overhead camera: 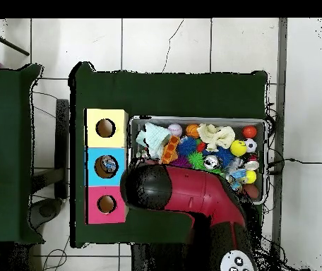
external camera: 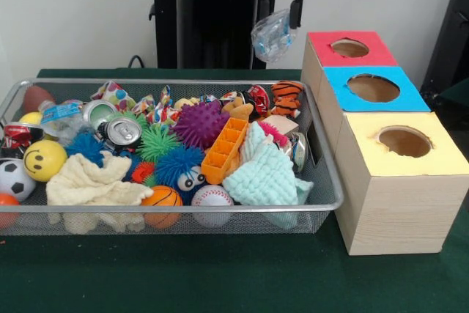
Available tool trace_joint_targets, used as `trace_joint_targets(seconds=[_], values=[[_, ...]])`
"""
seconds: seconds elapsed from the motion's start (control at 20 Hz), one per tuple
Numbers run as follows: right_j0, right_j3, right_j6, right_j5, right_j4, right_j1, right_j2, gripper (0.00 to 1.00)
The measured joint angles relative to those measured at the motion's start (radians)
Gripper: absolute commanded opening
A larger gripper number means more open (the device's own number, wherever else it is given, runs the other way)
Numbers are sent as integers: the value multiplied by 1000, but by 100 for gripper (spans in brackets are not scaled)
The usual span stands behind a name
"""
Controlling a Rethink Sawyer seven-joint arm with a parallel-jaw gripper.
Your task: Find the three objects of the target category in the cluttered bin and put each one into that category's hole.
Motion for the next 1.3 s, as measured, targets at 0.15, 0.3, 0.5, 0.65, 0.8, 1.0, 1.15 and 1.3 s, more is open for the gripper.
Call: trace_joint_targets(seconds=[0.15, 0.3, 0.5, 0.65, 0.8, 1.0, 1.15, 1.3], values=[[26, 14, 0, -2, 20, 1, -15, 0], [47, 34, 0, -13, 40, 6, -28, 0], [63, 47, 0, -31, 61, 18, -38, 0], [81, 52, 0, -56, 87, 34, -48, 0], [102, 52, 0, -78, 108, 48, -59, 0], [134, 53, 0, -110, 142, 67, -71, 0], [147, 53, 0, -118, 158, 75, -76, 0], [166, 53, 0, -123, 181, 85, -85, 0]])
